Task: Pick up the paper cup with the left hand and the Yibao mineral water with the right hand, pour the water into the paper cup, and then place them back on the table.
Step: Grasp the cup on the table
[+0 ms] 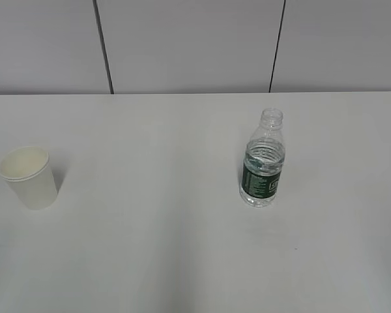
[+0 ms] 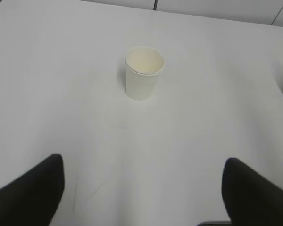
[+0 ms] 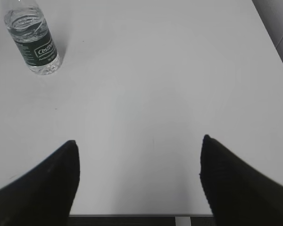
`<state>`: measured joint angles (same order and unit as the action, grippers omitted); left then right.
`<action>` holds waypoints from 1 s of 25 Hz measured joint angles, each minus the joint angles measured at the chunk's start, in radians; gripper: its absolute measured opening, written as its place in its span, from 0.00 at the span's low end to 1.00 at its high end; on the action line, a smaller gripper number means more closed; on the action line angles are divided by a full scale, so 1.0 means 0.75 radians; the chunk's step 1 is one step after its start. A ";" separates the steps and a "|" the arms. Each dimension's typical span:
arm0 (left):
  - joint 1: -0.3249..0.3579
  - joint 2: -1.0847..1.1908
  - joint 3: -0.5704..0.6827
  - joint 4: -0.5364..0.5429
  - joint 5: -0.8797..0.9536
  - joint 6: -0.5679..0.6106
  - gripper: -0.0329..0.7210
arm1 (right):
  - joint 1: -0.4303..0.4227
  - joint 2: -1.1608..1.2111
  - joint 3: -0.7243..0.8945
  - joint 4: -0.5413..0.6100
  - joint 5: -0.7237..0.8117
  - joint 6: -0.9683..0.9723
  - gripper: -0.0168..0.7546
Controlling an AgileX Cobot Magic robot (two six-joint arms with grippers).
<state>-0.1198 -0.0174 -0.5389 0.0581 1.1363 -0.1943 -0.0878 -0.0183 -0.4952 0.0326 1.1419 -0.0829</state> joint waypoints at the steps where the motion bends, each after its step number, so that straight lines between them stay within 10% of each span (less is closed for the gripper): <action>1: 0.000 0.000 0.000 0.000 0.000 0.000 0.86 | 0.000 0.000 0.000 0.000 0.000 0.000 0.78; 25: 0.000 0.438 -0.025 -0.020 -0.531 0.097 0.82 | 0.000 0.000 0.000 0.000 0.000 0.000 0.78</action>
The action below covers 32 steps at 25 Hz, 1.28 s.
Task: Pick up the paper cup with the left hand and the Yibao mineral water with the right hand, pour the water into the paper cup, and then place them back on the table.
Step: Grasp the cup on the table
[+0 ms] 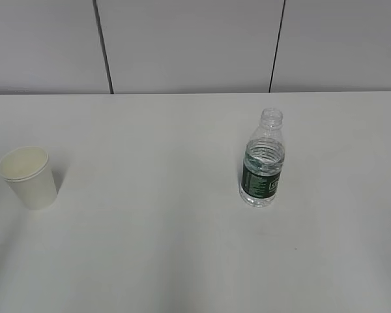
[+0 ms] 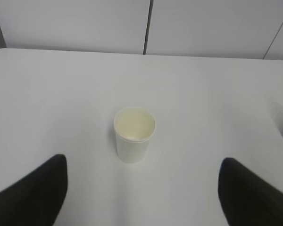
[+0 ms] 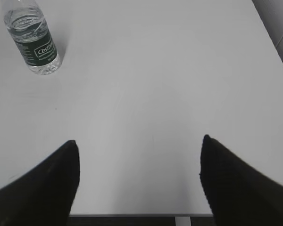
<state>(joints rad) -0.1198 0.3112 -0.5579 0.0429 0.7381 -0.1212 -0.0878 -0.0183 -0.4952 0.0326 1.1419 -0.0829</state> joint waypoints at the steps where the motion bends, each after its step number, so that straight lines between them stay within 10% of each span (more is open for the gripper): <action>1: -0.001 0.055 0.002 0.000 -0.058 0.000 0.82 | 0.000 0.000 0.000 0.000 0.000 0.000 0.78; 15: -0.031 0.434 0.432 -0.005 -0.918 0.002 0.81 | 0.000 0.000 0.000 0.000 0.000 0.000 0.78; 32: -0.031 1.110 0.454 0.186 -1.443 0.004 0.76 | 0.000 0.000 0.000 0.000 0.000 0.000 0.78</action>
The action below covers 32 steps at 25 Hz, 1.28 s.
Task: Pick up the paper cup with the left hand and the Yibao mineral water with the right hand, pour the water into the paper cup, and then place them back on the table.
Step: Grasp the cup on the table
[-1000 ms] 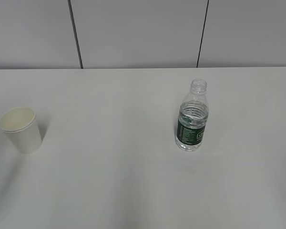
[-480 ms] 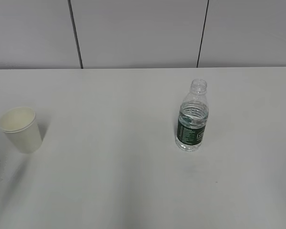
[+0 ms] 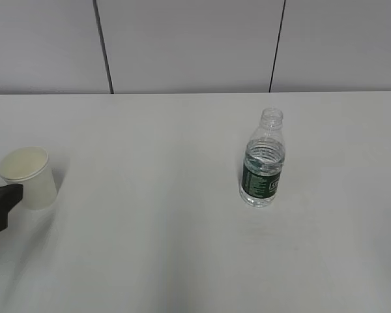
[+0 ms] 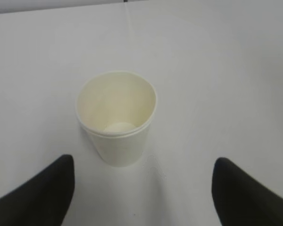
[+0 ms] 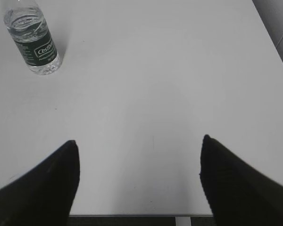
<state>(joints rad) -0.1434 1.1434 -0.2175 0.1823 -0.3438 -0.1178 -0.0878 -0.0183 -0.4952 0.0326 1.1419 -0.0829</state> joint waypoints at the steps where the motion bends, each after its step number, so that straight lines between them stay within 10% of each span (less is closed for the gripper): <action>1: 0.000 0.044 0.000 0.000 -0.027 0.000 0.76 | 0.000 0.000 0.000 0.000 0.000 0.000 0.78; 23: 0.000 0.875 -0.008 -0.243 -1.007 0.115 0.82 | 0.000 0.000 0.000 0.000 0.000 0.000 0.78; 32: 0.000 1.076 -0.057 -0.243 -1.060 0.115 0.85 | 0.000 0.000 0.000 0.000 0.000 0.000 0.78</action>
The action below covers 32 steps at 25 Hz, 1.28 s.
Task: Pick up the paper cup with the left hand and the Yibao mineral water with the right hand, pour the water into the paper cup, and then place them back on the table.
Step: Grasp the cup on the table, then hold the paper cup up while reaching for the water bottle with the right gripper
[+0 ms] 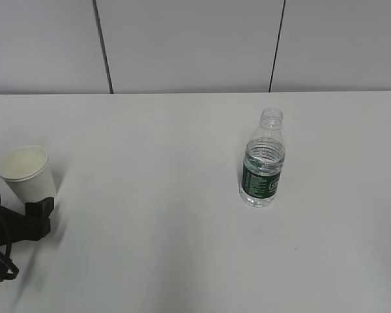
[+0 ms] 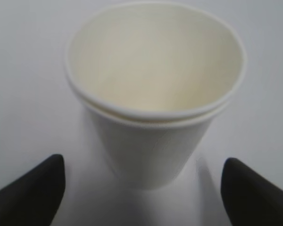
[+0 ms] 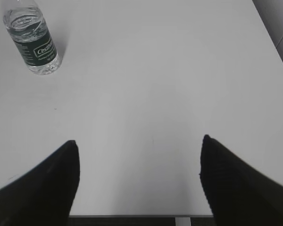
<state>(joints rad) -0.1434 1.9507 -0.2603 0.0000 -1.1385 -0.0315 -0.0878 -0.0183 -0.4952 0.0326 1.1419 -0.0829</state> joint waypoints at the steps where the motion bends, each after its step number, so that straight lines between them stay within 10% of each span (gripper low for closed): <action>1: 0.000 0.010 -0.014 0.000 0.000 0.000 0.85 | 0.000 0.000 0.000 0.000 0.000 0.000 0.78; 17: 0.000 0.021 -0.144 -0.017 -0.005 0.001 0.84 | 0.000 0.000 0.000 0.000 0.000 0.000 0.78; 32: 0.000 0.032 -0.144 0.044 -0.008 0.000 0.56 | 0.000 0.000 0.000 0.000 0.000 0.000 0.78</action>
<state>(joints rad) -0.1434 1.9745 -0.3684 0.0327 -1.1443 -0.0316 -0.0878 -0.0183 -0.4952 0.0326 1.1419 -0.0829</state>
